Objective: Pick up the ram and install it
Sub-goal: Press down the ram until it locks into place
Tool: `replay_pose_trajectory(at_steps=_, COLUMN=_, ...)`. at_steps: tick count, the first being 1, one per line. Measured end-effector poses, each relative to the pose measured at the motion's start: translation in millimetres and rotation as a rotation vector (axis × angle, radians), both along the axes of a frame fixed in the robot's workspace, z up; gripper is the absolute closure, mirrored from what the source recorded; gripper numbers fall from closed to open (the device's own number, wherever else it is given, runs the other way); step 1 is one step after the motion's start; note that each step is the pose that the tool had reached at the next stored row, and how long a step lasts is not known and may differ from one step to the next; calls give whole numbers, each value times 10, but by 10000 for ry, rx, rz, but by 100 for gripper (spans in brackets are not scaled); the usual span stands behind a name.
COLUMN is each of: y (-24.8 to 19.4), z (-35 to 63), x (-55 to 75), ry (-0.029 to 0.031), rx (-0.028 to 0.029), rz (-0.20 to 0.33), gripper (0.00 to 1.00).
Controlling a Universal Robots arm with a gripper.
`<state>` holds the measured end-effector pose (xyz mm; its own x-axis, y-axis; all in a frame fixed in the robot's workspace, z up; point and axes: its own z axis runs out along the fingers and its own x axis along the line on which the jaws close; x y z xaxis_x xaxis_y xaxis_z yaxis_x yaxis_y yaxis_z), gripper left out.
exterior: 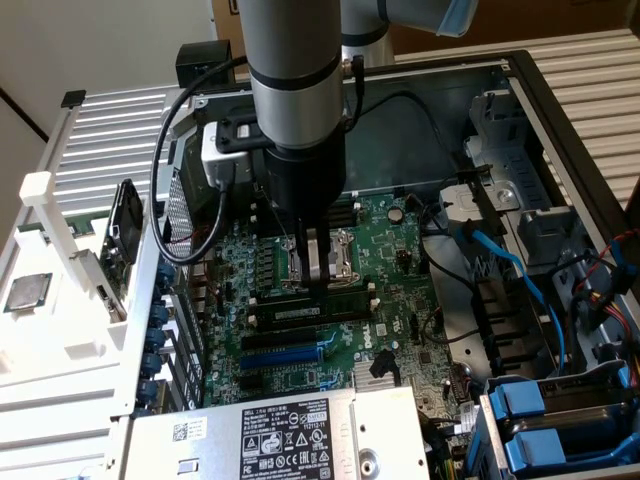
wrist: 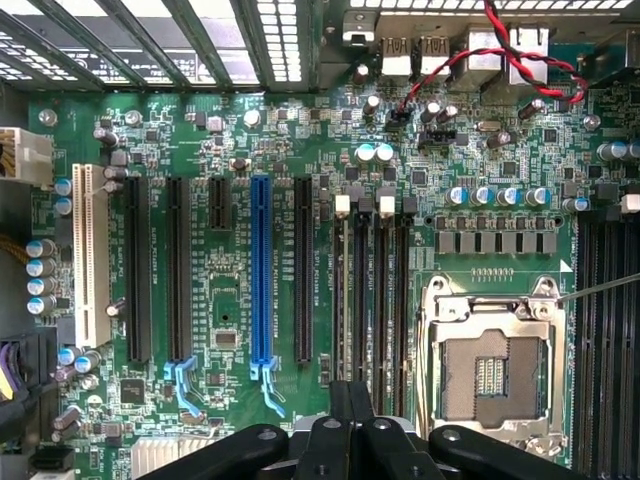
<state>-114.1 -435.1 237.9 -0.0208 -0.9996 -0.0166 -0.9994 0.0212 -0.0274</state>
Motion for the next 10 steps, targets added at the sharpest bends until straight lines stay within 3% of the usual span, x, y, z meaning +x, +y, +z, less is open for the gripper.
replay_pose_trajectory(at_steps=6, y=1, z=-13, x=0, ry=-1, rx=61, rz=0, gripper=89)
replay_pose_trajectory(at_steps=10, y=1, z=-20, x=0, ry=30, rx=67, rz=0, gripper=89)
